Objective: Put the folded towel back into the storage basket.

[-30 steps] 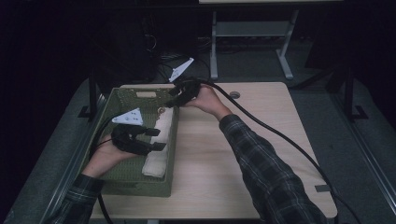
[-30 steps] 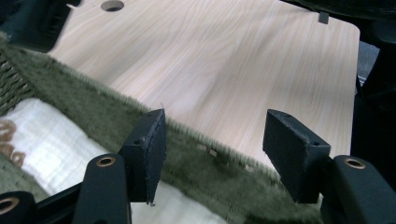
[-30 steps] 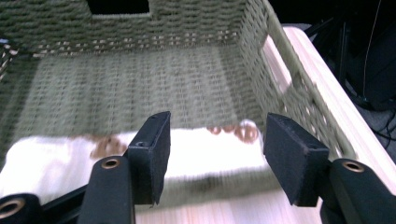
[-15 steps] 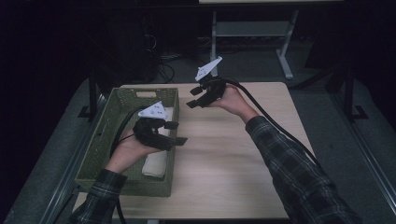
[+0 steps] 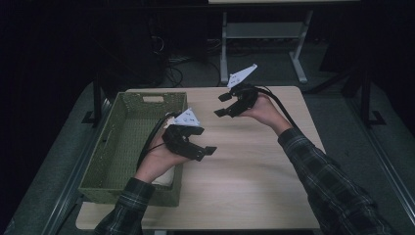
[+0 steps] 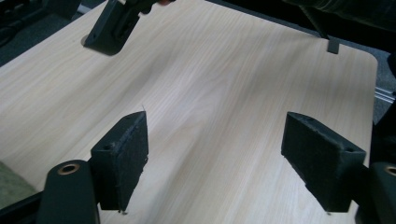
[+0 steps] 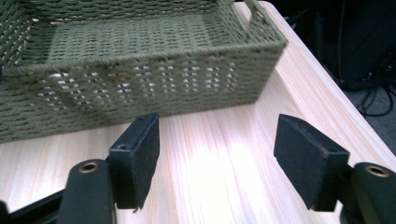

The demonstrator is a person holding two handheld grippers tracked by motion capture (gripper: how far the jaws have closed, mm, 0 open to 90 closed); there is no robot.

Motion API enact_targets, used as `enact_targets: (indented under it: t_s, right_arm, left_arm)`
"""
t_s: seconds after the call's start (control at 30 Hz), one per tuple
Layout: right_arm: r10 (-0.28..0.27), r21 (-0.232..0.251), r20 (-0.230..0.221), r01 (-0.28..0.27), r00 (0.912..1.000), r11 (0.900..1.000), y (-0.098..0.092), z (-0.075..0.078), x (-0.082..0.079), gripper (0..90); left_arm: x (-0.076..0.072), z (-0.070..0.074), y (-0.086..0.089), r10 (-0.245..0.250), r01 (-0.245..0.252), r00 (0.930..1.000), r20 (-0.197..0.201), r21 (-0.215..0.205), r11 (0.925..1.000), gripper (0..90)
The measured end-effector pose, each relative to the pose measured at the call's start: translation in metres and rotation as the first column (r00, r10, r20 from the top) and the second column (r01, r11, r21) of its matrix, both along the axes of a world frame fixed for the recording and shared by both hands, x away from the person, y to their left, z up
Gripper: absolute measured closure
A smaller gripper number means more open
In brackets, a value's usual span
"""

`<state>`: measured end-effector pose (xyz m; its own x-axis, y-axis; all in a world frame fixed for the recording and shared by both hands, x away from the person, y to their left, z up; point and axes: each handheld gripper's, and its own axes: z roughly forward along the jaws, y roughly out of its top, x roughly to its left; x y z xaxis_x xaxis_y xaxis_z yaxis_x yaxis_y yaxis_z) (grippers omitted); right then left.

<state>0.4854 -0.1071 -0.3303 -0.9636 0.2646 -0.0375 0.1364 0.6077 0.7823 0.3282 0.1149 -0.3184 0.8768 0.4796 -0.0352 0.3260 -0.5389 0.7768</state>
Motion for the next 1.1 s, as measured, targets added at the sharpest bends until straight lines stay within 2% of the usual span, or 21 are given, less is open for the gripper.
enact_targets:
  t_s: [0.1,0.23,0.37,0.6,0.7,0.8,0.93,1.0,1.1]
  right_arm:
    - [-0.022,0.012,-0.012,0.022,0.9997,1.0,-0.013,-0.003,-0.003,29.9]
    - [-0.043,0.003,-0.008,0.043,0.9991,0.999,-0.027,-0.01,-0.007,29.0]
    - [-0.065,0.014,-0.018,0.065,0.9977,0.998,-0.041,-0.017,-0.012,28.5]
    - [-0.104,0.022,-0.03,0.105,0.9941,0.994,-0.062,-0.039,-0.019,26.7]
    - [-0.116,0.019,-0.043,0.117,0.9923,0.993,-0.069,-0.048,-0.021,26.3]
    - [-0.143,0.017,-0.047,0.144,0.9885,0.989,-0.076,-0.057,-0.025,25.7]
    - [-0.175,0.017,-0.054,0.176,0.9831,0.984,-0.087,-0.069,-0.032,25.1]
    - [-0.191,0.018,-0.064,0.192,0.9796,0.981,-0.092,-0.076,-0.034,24.6]
    - [-0.222,0.01,-0.079,0.223,0.9719,0.975,-0.099,-0.088,-0.039,23.5]
  left_arm:
    - [0.001,-0.009,-0.009,-0.009,0.009,0.9999,0.007,0.002,1.0,19.6]
    - [0.001,-0.021,-0.022,-0.018,0.018,0.9998,0.003,0.006,0.9998,17.7]
    - [-0.002,-0.032,-0.036,-0.041,0.041,0.9991,0.013,0.042,0.9983,17.7]
    - [-0.007,-0.046,-0.058,-0.048,0.047,0.9988,0.01,0.041,0.998,17.0]
    - [-0.009,-0.055,-0.068,-0.053,0.053,0.9986,0.008,0.053,0.9972,16.6]
    - [-0.01,-0.066,-0.075,-0.04,0.04,0.9992,0.009,0.047,0.9981,16.6]
    - [-0.011,-0.079,-0.083,-0.048,0.047,0.9988,0.006,0.046,0.9978,16.6]
    - [-0.011,-0.085,-0.086,-0.054,0.054,0.9985,0.007,0.052,0.9972,16.6]
    - [-0.01,-0.095,-0.088,-0.054,0.054,0.9985,-0.003,0.037,0.9978,16.6]
